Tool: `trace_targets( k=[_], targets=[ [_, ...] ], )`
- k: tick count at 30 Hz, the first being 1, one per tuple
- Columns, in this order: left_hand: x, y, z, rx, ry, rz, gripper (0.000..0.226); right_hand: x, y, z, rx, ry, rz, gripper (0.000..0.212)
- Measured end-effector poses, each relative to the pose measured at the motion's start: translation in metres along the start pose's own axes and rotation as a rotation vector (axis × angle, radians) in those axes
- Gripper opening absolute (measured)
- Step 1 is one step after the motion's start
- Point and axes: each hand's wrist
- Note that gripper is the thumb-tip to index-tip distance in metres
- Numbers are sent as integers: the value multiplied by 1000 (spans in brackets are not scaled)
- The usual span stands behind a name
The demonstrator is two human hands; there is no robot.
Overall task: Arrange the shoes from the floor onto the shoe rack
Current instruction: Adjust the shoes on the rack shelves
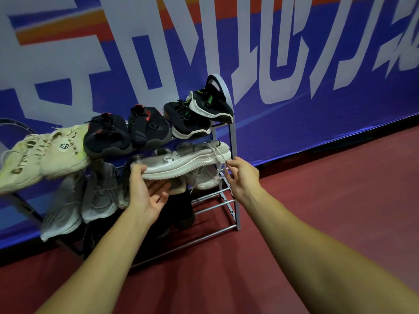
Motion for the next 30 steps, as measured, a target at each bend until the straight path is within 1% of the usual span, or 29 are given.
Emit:
trace_targets(
  k=[2, 5, 8, 9, 11, 12, 13, 14, 16, 17, 19, 20, 22, 24, 26, 28, 30],
  targets=[
    [0, -3, 5, 13, -15, -19, 33, 7, 3, 2, 19, -26, 74, 33],
    [2, -1, 13, 49, -24, 22, 14, 9, 1, 3, 9, -93, 286, 34],
    [8, 8, 25, 99, -26, 53, 12, 0, -2, 4, 35, -127, 449, 25],
    [12, 12, 29, 117, -41, 70, 12, -1, -4, 6, 62, -127, 515, 27],
    [21, 20, 36, 155, -66, 71, 12, -3, -6, 9, 164, -89, 592, 47],
    [27, 24, 39, 185, -72, 38, 12, -3, -6, 9, 226, -71, 602, 58],
    [33, 27, 41, 226, -76, -18, 12, -1, -6, 9, 273, -66, 613, 60],
    [38, 29, 43, 272, -77, -88, 14, 2, -5, 9, 302, -70, 621, 49],
    [46, 32, 45, 330, -67, -190, 19, 5, -6, 5, 309, -70, 612, 17],
    [48, 33, 45, 332, -63, -205, 23, 6, -7, 2, 287, -71, 591, 11],
    [50, 34, 43, 290, -78, -203, 36, 8, -12, -3, 245, -83, 579, 13],
    [52, 35, 41, 256, -90, -203, 37, 9, -15, -3, 244, -98, 589, 11],
    [56, 36, 38, 211, -109, -213, 27, 10, -20, -5, 267, -125, 582, 6],
    [60, 42, 37, 219, -137, -164, 17, 12, -21, -6, 256, -138, 528, 11],
    [63, 52, 37, 239, -152, -95, 9, 12, -21, -10, 247, -152, 497, 10],
    [68, 66, 38, 243, -144, -73, 9, 13, -22, -15, 254, -159, 541, 17],
    [72, 79, 37, 241, -119, -82, 18, 11, -26, -19, 267, -177, 632, 22]
  ],
)
Point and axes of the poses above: each hand's wrist, its own z-axis away from the middle knuckle, its own y-axis out of the palm, x = y × z, and after that the axes turned 14 degrees about -x, right-handed
